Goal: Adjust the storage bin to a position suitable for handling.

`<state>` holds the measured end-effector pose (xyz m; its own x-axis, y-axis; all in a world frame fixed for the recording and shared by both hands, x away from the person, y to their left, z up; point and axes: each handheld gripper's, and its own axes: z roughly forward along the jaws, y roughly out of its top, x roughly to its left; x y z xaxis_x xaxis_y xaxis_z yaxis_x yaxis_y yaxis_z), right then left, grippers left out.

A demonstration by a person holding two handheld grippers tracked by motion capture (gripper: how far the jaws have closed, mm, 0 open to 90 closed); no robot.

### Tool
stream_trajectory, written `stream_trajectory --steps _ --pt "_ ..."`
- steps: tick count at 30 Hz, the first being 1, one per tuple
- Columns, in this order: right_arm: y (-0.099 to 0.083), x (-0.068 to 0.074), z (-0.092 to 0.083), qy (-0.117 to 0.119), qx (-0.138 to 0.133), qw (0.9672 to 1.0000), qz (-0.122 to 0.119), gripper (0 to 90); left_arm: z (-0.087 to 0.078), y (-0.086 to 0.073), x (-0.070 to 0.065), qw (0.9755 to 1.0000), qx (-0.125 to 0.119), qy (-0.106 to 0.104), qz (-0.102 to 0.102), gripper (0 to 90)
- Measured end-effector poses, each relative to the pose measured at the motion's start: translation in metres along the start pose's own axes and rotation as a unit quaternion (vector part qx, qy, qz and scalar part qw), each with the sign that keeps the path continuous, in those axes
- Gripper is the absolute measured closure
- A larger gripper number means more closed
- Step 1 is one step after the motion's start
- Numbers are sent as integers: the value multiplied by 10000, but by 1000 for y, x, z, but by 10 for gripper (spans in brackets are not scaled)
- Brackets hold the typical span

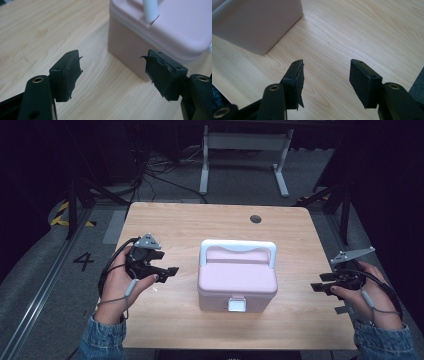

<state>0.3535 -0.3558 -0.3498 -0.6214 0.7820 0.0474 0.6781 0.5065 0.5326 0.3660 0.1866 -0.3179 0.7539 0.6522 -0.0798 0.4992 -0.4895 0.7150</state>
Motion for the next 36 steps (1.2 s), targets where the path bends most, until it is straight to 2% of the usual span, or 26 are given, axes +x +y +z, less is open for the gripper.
stream_trajectory --steps 1,2,3,4,5,7,8,14,16,17,22,26,32,36 --pt "-1 0 -1 -10 6 10000 26 466 0 0 0 10000 0 0 0 304" --pt "-3 0 -1 -50 -2 10000 44 465 3 4 -1 9995 -224 -193 90 317" --pt "-3 0 -1 -50 -2 10000 44 465 3 4 -1 9995 -224 -193 90 327" --pt "-4 -1 -2 -68 -22 10000 59 465 5 7 -1 9986 -372 -329 189 333" --pt "-4 -1 -2 -68 -22 10000 59 465 5 7 -1 9986 -372 -329 189 334" --pt "-6 -1 0 -90 40 9999 50 464 10 11 -1 9968 -576 -536 164 346" --pt "-6 -1 0 -90 40 9999 50 464 10 11 -1 9968 -576 -536 164 346" --pt "-8 -1 4 -48 28 10000 62 461 24 19 4 9925 -873 -781 362 339" --pt "-8 -1 6 -25 52 10000 70 460 29 21 4 9905 -961 -918 356 328" --pt "-8 -1 7 -19 58 10000 54 459 35 23 4 9885 -1006 -1054 413 328" --pt "-9 0 8 -28 57 10000 49 458 46 28 0 9873 -1033 -1129 436 328" --pt "-9 0 10 -26 60 10000 52 458 54 32 -5 9867 -1139 -1072 451 326" --pt "-8 1 13 12 72 10000 33 458 66 35 -8 9881 -1171 -899 422 339" --pt "-8 1 15 10 73 10000 16 457 73 36 -10 9885 -1246 -794 332 400"
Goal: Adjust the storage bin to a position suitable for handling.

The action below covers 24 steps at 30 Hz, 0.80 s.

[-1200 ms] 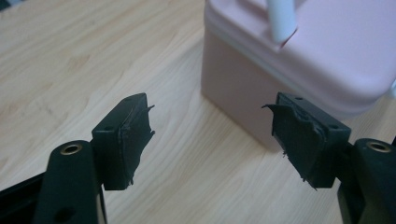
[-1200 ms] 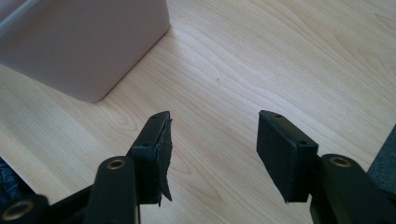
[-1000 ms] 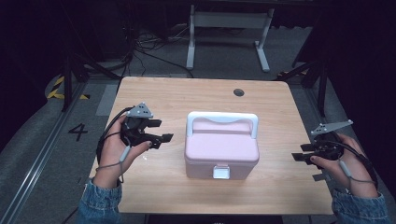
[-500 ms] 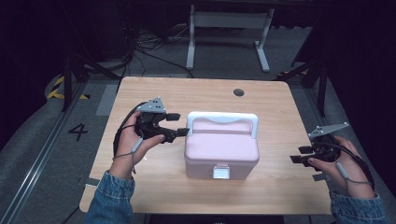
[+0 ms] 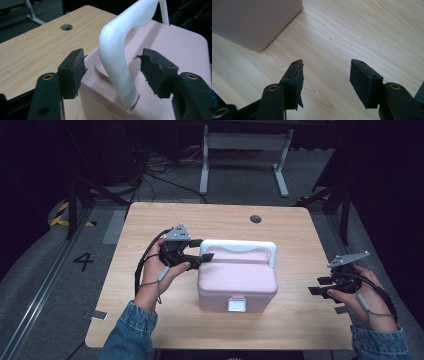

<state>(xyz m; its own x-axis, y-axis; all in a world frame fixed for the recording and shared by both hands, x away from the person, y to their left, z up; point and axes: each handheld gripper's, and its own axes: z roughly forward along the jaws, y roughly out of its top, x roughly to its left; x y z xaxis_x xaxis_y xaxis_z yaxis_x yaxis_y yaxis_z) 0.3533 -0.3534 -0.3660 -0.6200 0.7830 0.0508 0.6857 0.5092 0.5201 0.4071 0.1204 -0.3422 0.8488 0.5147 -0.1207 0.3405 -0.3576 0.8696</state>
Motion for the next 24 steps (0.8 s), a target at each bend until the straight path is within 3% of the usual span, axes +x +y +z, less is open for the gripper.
stream_trajectory --steps 2,6,11,15,20,24 --pt "0 0 0 3 5 10000 5 457 6 0 -1 10000 42 76 -28 422" --pt "0 0 1 3 -28 10000 -8 457 13 2 -1 10000 -34 15 -50 490" --pt "0 -1 0 -2 -35 10000 6 457 14 7 -4 10000 -22 18 -25 664" --pt "0 0 0 -1 -39 10000 16 457 14 12 -6 9999 -152 11 -48 698" --pt "0 -1 0 -8 -49 10000 -5 457 13 16 -9 9998 29 192 88 716" --pt "-1 0 0 -15 -32 10000 11 457 10 19 -10 9997 -7 192 115 720"
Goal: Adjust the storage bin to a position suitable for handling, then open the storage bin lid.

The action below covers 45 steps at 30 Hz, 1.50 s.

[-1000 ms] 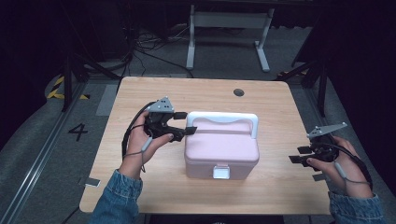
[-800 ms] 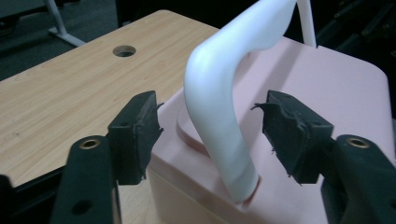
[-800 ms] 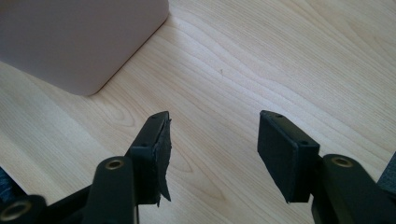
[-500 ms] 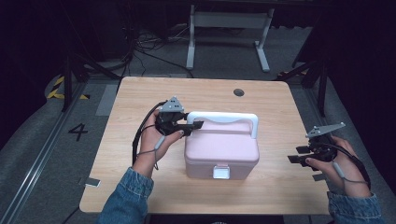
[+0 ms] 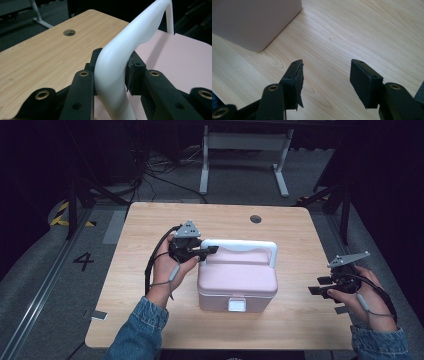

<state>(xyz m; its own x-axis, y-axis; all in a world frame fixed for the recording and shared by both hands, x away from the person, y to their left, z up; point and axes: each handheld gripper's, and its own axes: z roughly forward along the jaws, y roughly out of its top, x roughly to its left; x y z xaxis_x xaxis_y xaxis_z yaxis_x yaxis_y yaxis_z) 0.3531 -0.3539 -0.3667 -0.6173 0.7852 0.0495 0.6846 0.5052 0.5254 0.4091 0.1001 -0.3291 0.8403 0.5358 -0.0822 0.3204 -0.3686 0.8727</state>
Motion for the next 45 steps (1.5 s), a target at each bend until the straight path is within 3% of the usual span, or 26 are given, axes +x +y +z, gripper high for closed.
stream_trajectory --steps 7,13,26,29,39,41,45 --pt "-4 0 -3 -2 -31 10000 59 457 -5 14 1 9998 -91 90 129 720" --pt "-7 0 -7 -62 -100 9999 78 461 -7 23 4 9998 -106 141 121 720" --pt "2 10 -16 192 -576 9981 -91 505 -4 32 12 9997 -105 207 49 724" --pt "6 13 -18 359 -779 9962 -129 533 -3 35 15 9997 -88 223 61 725" --pt "18 24 -24 437 -1373 9892 -252 627 0 38 22 9996 -139 251 -71 727" --pt "24 29 -26 600 -1619 9844 -334 681 0 39 24 9995 -147 251 -101 727" --pt "32 35 -25 762 -1801 9794 -497 725 1 39 24 9995 -130 262 -107 727"
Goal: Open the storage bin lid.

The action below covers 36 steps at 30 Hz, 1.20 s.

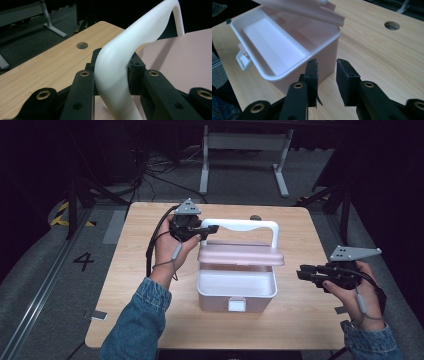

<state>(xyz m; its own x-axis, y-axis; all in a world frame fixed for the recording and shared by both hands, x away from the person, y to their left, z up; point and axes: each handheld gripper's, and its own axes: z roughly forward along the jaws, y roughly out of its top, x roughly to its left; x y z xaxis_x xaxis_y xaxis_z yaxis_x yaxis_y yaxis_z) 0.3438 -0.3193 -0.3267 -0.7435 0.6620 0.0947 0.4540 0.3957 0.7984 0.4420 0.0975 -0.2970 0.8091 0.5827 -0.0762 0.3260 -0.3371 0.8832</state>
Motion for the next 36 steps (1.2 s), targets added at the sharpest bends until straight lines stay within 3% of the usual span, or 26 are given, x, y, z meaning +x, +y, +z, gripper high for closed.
stream_trajectory --steps 5,10,18,23,29,33,36 --pt "9 4 6 200 -153 9996 -138 765 1 1 0 10000 9 55 27 727" --pt "17 10 12 388 -235 9987 -248 807 4 2 3 9999 -46 118 -99 727" --pt "30 20 25 912 -632 9932 -338 889 4 2 3 9998 -56 141 -123 727" --pt "33 21 30 991 -780 9915 -319 900 3 1 3 9998 -58 127 -147 725" --pt "35 23 35 1035 -768 9912 -315 900 -1 -1 5 9995 -55 189 -245 632" --pt "35 24 36 1009 -777 9913 -323 900 -3 -4 7 9990 -201 243 -325 496" --pt "35 24 36 1004 -802 9912 -324 900 -8 -7 6 9986 -166 323 -379 405"
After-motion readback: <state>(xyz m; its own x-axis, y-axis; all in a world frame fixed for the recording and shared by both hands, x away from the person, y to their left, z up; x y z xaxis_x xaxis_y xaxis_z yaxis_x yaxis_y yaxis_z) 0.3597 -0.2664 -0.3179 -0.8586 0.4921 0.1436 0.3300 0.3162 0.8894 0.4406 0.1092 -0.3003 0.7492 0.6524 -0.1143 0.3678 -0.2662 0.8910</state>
